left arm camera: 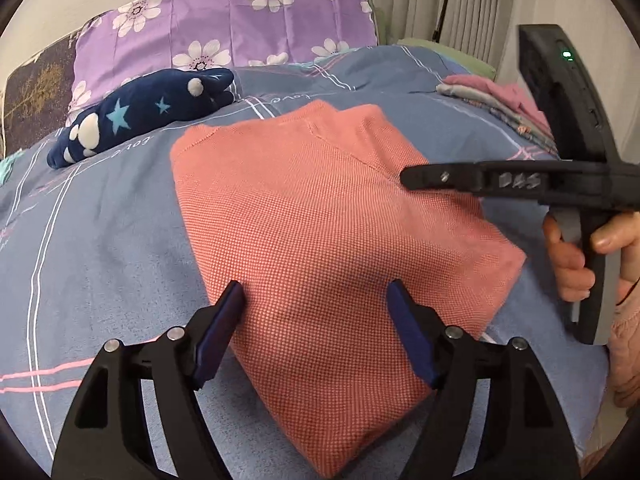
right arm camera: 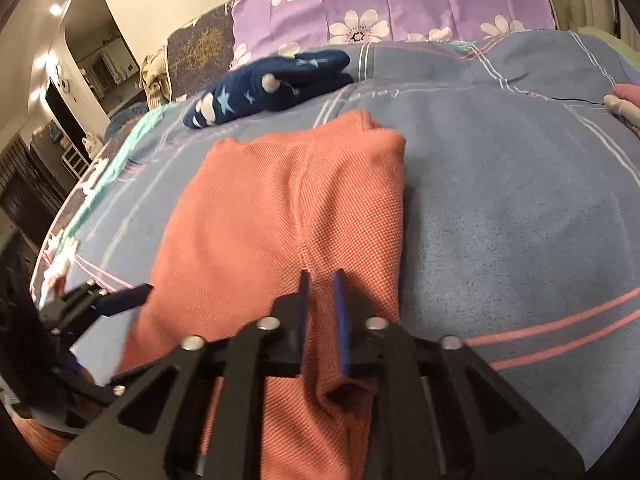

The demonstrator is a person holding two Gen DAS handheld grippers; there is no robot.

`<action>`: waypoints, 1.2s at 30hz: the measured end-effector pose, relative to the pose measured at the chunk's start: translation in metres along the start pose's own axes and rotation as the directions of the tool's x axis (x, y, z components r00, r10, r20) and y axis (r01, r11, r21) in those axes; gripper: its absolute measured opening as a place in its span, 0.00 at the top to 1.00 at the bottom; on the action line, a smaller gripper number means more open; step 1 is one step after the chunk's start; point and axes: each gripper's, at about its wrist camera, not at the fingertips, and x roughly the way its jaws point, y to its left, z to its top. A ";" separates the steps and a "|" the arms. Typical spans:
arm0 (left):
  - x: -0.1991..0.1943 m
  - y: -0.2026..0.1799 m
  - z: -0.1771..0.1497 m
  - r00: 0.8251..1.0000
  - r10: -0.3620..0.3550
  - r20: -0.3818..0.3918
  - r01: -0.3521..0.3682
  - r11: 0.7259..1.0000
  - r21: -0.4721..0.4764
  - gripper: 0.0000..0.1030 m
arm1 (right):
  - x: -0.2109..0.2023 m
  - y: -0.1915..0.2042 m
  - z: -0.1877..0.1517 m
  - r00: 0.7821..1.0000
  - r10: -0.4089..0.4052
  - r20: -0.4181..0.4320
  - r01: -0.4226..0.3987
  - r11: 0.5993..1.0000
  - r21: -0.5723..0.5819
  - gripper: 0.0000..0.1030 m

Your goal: Fold small clothes

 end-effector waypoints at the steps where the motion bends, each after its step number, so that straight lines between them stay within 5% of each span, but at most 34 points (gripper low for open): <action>1: -0.003 0.004 0.002 1.000 -0.013 0.003 0.014 1.000 -0.017 0.28 | -0.009 -0.002 0.005 1.000 -0.009 0.025 0.009 1.000 0.008 0.44; 6: -0.016 0.033 0.019 0.998 -0.044 0.035 0.046 0.996 -0.074 0.24 | -0.011 -0.022 0.021 0.999 -0.047 -0.014 0.047 0.999 0.015 0.38; 13: 0.017 0.061 0.029 0.990 -0.137 -0.041 0.128 0.976 -0.175 0.24 | 0.016 -0.040 0.009 0.991 0.058 -0.120 -0.046 0.994 0.103 0.39; 23: 0.032 0.058 0.020 0.982 -0.175 -0.067 0.161 0.971 -0.175 0.23 | 0.015 -0.031 0.004 0.981 0.097 -0.168 -0.088 0.994 0.057 0.53; 36: 0.041 0.061 0.029 0.975 -0.203 -0.093 0.188 0.971 -0.149 0.22 | 0.042 -0.035 0.019 0.949 0.208 -0.235 -0.188 0.977 0.104 0.53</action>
